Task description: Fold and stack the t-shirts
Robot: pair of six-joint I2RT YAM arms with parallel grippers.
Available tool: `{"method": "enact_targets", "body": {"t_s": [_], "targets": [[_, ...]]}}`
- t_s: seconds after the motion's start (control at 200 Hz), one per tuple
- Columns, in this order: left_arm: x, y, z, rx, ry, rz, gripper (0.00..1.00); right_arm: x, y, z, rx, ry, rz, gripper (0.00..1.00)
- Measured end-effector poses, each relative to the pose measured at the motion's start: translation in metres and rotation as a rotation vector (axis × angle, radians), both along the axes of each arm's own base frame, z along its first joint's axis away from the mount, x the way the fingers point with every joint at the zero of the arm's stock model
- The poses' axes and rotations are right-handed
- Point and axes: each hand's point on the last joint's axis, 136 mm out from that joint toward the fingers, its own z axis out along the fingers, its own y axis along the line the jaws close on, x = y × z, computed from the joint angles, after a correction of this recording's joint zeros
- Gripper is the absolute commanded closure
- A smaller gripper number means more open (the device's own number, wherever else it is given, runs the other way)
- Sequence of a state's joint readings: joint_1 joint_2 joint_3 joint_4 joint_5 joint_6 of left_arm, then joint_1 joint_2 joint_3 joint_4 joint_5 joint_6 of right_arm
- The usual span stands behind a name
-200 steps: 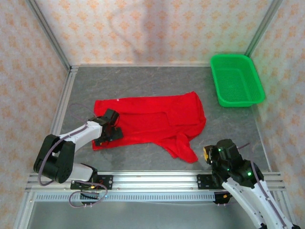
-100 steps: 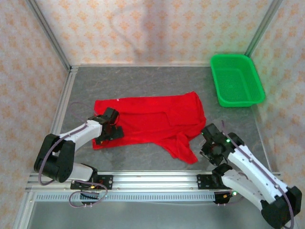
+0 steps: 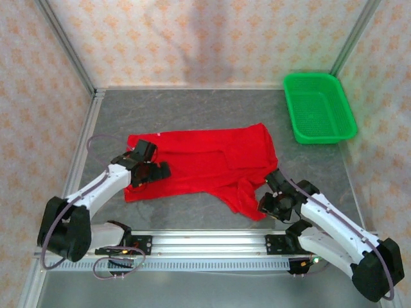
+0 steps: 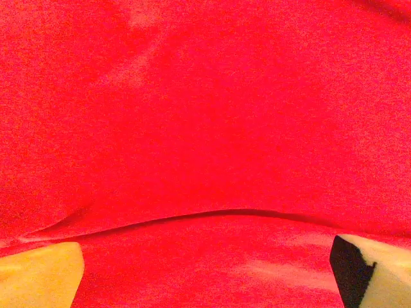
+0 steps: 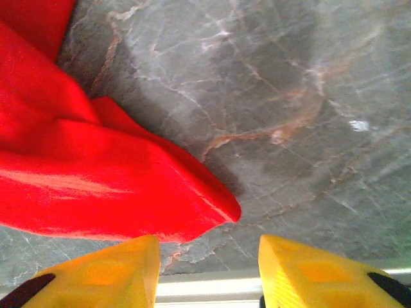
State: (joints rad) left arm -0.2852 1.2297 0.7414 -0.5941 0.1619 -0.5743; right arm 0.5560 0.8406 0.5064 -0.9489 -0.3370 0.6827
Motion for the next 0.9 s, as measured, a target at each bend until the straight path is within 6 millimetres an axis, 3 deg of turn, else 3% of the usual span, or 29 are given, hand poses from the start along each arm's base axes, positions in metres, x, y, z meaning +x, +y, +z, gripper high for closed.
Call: {"method": "enact_targets", "body": {"t_s": [0.12, 0.235, 0.661, 0.901], "targets": [[0.012, -0.008, 0.035, -0.048, -0.095, -0.010, 0.00, -0.004, 0.005, -0.014, -0.007, 0.007, 0.044, 0.56], [0.012, -0.008, 0.053, -0.064, -0.133, -0.013, 0.00, -0.003, 0.005, -0.020, -0.035, 0.018, 0.058, 0.58], [-0.019, -0.001, 0.073, -0.073, -0.143, -0.016, 0.00, 0.013, 0.007, -0.031, -0.078, -0.002, 0.053, 0.65], [-0.031, 0.007, 0.078, -0.060, -0.145, 0.004, 0.00, 0.012, 0.008, -0.031, -0.063, -0.009, 0.050, 0.78]]}}
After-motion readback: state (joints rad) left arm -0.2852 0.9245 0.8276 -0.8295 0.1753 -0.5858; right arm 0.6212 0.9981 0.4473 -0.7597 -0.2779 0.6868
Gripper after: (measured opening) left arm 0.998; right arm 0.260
